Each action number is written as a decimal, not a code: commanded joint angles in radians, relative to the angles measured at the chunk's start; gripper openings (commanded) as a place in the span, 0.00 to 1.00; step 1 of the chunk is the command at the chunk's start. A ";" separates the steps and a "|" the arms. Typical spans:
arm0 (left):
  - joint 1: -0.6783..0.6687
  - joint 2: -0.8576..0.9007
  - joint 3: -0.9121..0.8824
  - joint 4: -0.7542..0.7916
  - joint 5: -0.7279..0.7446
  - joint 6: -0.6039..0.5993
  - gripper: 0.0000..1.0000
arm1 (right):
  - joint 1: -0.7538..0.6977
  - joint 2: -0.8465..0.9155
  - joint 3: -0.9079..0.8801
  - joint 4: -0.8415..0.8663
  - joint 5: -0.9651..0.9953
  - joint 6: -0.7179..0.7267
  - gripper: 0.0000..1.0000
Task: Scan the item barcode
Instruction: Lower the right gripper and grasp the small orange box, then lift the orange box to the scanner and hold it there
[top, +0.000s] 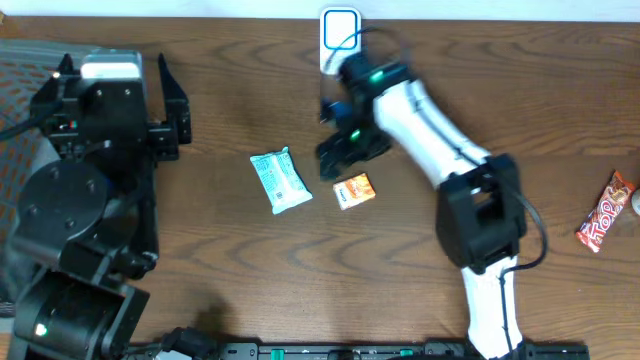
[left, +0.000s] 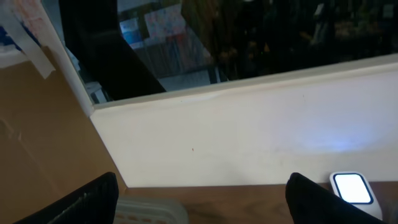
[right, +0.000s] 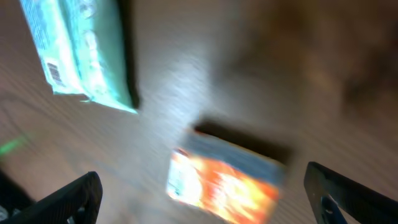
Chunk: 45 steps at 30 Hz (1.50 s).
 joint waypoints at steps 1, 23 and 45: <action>0.004 -0.030 -0.003 0.005 0.013 -0.014 0.86 | 0.045 0.004 -0.046 0.052 0.143 0.105 0.99; 0.004 -0.082 -0.003 -0.004 0.013 -0.014 0.86 | 0.099 0.006 -0.216 0.091 0.320 0.249 0.98; 0.004 -0.082 -0.003 -0.019 0.013 -0.014 0.86 | 0.081 0.002 0.354 0.076 0.415 0.242 0.61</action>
